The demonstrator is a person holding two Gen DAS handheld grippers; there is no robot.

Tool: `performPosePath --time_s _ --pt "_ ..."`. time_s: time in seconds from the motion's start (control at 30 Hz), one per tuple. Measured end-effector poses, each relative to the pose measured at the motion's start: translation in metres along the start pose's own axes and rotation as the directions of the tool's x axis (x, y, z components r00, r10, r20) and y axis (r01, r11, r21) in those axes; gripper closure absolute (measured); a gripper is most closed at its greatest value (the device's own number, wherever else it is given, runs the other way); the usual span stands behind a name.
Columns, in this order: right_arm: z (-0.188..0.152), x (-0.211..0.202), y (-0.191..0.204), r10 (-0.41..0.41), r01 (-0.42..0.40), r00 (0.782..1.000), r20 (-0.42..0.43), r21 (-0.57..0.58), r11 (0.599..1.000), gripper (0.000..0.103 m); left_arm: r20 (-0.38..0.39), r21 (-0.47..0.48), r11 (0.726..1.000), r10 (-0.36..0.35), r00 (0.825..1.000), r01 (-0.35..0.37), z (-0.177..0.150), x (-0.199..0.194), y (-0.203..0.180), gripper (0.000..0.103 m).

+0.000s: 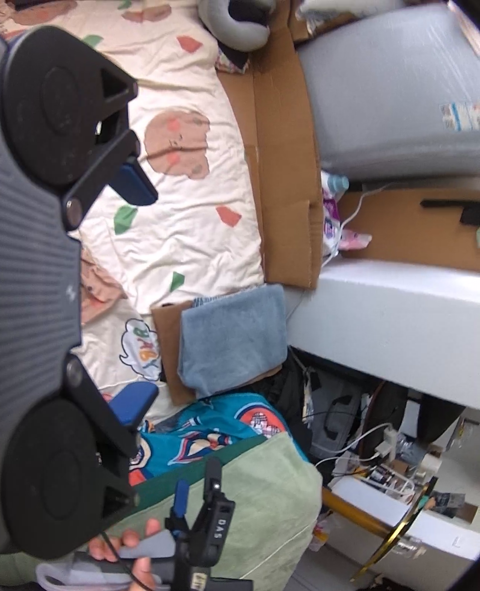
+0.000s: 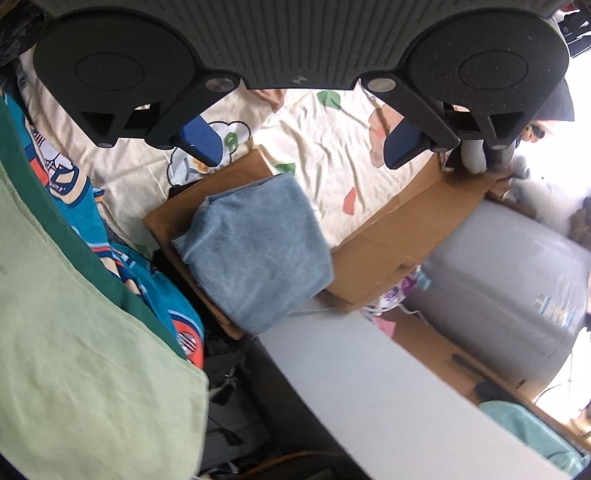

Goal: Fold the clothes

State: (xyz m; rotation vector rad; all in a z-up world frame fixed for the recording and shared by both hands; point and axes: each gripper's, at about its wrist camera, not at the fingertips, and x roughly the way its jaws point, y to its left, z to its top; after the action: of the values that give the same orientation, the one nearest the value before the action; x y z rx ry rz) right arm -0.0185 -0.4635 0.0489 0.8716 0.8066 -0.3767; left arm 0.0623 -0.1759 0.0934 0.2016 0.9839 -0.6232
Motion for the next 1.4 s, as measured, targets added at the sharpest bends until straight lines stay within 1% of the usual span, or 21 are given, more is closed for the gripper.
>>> performPosePath --time_s 0.07,0.3,0.37,0.47,0.53,0.7,0.83,0.87,1.0,1.07,1.13,1.27,1.4 --pt "0.000 -0.008 0.013 0.006 -0.006 1.000 -0.001 -0.027 1.000 0.000 0.013 -0.016 1.000 0.009 1.000 -0.009 -0.005 -0.017 0.009 0.001" --pt "-0.012 -0.032 0.063 0.070 -0.072 0.997 -0.020 -0.118 0.990 0.000 0.049 -0.069 0.996 0.068 0.996 -0.065 -0.021 -0.066 0.042 0.000" --pt "-0.017 -0.035 0.075 0.081 -0.084 0.996 -0.027 -0.134 0.987 0.000 0.051 -0.077 0.994 0.080 0.995 -0.076 -0.029 -0.077 0.050 0.000" --pt "-0.023 -0.036 0.091 0.094 -0.101 0.994 -0.048 -0.163 0.982 0.000 0.032 -0.068 0.991 0.114 0.993 -0.111 -0.045 -0.090 0.063 0.000" --pt "-0.027 -0.038 0.101 0.095 -0.103 0.994 -0.053 -0.191 0.976 0.000 0.028 -0.082 0.988 0.134 0.991 -0.131 -0.055 -0.101 0.075 0.000" --pt "-0.037 -0.041 0.120 0.109 -0.122 0.992 -0.069 -0.234 0.965 0.000 0.053 -0.129 0.977 0.178 0.983 -0.170 -0.073 -0.128 0.100 0.000" --pt "-0.043 -0.049 0.128 0.120 -0.134 0.990 -0.073 -0.245 0.960 0.000 0.073 -0.174 0.969 0.190 0.979 -0.175 -0.091 -0.150 0.115 0.000" --pt "-0.046 -0.051 0.129 0.115 -0.130 0.991 -0.073 -0.251 0.959 0.000 0.076 -0.185 0.965 0.202 0.976 -0.185 -0.096 -0.155 0.119 0.000" --pt "-0.055 -0.052 0.140 0.078 -0.100 0.993 -0.085 -0.309 0.946 0.000 0.083 -0.238 0.943 0.256 0.963 -0.231 -0.121 -0.175 0.138 0.000" --pt "-0.060 -0.051 0.143 0.059 -0.087 0.994 -0.092 -0.329 0.940 0.000 0.081 -0.277 0.925 0.292 0.953 -0.260 -0.135 -0.181 0.147 0.000" --pt "-0.065 -0.048 0.146 0.070 -0.102 0.992 -0.105 -0.340 0.935 0.000 0.082 -0.327 0.901 0.329 0.941 -0.287 -0.148 -0.187 0.157 0.000" --pt "-0.073 -0.038 0.155 0.099 -0.139 0.987 -0.125 -0.363 0.921 0.000 0.099 -0.410 0.864 0.359 0.928 -0.291 -0.174 -0.197 0.173 0.000" --pt "-0.081 -0.029 0.167 0.119 -0.165 0.982 -0.145 -0.366 0.916 0.000 0.092 -0.462 0.831 0.391 0.916 -0.308 -0.194 -0.207 0.182 0.000"
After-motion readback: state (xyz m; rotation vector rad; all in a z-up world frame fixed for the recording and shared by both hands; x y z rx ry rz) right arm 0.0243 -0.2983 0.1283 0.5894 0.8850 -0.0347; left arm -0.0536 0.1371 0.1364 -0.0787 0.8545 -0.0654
